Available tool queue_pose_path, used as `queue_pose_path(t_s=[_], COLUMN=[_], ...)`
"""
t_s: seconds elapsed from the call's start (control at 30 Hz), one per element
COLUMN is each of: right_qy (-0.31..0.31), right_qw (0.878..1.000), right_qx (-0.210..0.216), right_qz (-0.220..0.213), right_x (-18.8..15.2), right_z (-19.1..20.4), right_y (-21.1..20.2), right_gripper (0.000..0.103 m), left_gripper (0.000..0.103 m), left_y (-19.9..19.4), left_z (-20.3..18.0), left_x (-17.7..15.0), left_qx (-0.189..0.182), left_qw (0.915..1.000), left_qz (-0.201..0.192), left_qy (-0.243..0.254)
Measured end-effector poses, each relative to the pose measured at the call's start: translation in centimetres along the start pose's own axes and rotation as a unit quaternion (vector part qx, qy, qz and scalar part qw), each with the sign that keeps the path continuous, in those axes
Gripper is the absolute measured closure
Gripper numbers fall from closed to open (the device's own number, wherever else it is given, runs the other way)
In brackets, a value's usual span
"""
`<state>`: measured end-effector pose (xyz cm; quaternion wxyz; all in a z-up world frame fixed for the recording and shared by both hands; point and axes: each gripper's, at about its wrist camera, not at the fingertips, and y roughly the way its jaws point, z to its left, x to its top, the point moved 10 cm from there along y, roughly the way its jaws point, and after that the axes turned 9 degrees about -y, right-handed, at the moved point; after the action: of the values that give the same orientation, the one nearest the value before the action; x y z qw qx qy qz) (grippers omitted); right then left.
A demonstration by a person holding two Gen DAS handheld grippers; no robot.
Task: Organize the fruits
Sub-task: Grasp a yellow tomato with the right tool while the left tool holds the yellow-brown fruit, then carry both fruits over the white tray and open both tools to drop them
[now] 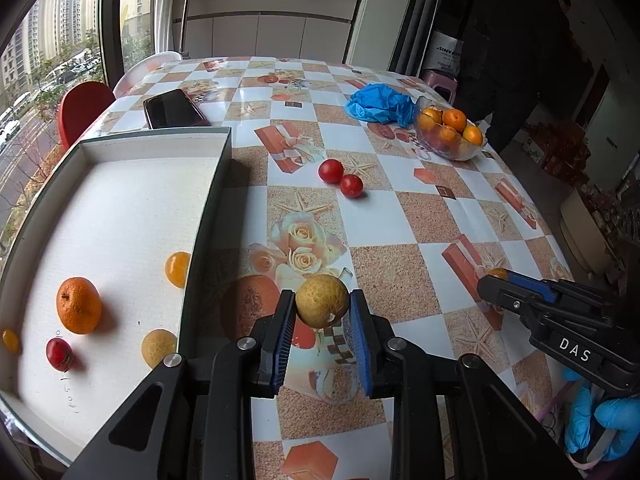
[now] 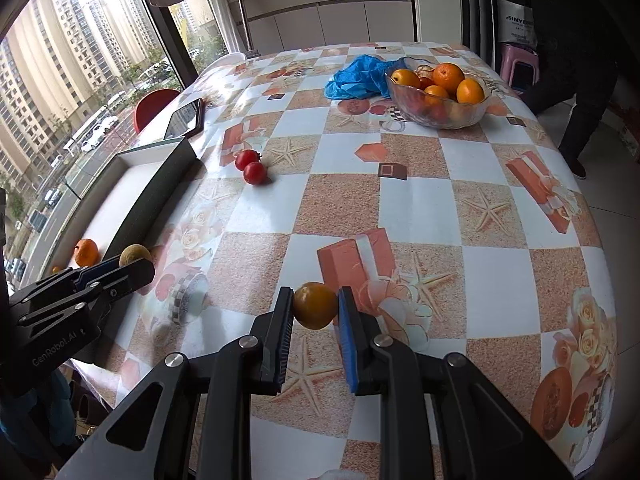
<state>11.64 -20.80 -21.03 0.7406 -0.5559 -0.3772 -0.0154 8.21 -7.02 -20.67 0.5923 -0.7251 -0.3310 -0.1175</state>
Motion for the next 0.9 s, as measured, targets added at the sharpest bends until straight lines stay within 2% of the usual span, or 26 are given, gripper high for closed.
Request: queue_pose_path(t_s=[0.2,0.47,0.7,0.9], right_qy=[-0.026,-0.066,-0.107,-0.132], right_qw=[0.999,0.995,0.989,0.985], right_qx=[0.021,0.076,0.106,0.109], right_qz=[-0.005,-0.001,0.010,0.017], right_x=[1.9,4.8,6.3,7.4], right_z=[3.4,11.5,18.1,21.3], right_y=[-0.2,1.1,3.5,5.3], right_gripper=[0.079,0.079,0.079,0.079], left_gripper=[0.074,0.074,0.074,0.074], left_y=[-2.3,-4.7,-5.3,-5.1], left_z=[1.2,7.4,13.9,17.8], left_x=[1.6,3.7,4.0,3.9], left_qx=[-0.004,0.038,0.082,0.100], left_qw=[0.9995,0.9959,0.9906,0.9863], left_qz=[-0.032,-0.076,-0.087,-0.086], left_qy=[-0.003,-0.029,-0.067,-0.098])
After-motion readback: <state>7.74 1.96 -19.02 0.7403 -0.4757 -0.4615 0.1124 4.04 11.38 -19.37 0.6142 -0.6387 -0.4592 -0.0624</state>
